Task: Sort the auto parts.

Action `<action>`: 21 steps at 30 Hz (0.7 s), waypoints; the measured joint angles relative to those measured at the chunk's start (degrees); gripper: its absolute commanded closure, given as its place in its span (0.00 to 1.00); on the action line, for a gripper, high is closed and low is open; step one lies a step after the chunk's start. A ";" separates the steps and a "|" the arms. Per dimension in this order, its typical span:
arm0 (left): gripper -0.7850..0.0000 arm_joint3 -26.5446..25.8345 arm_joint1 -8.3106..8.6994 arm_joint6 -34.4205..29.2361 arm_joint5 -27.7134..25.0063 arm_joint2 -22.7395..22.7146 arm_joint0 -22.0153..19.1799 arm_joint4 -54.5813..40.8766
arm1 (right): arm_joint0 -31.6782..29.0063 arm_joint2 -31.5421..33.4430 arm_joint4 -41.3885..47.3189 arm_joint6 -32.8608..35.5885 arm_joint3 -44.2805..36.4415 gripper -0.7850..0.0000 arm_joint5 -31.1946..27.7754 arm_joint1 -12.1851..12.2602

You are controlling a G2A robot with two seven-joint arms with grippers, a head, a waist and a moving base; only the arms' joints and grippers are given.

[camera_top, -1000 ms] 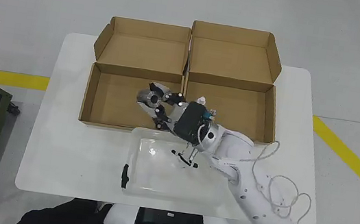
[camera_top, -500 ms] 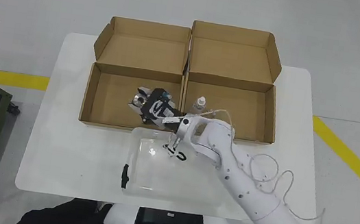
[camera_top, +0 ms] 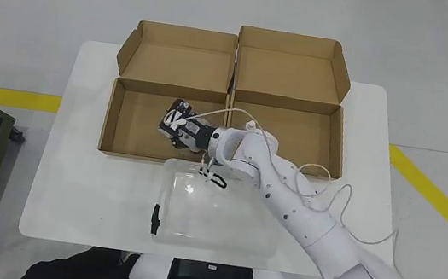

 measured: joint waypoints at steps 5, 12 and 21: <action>0.00 0.00 0.00 0.00 0.00 0.00 0.00 0.00 | 2.31 -1.41 0.36 2.92 2.48 1.00 -1.03 -1.33; 0.00 0.00 0.00 0.00 0.00 0.00 0.00 0.00 | 5.81 -4.72 0.40 5.84 7.14 1.00 -1.22 -4.19; 0.00 0.00 0.00 0.00 0.00 0.00 0.00 0.00 | 8.78 -7.62 0.28 7.96 12.97 0.86 -2.04 -7.51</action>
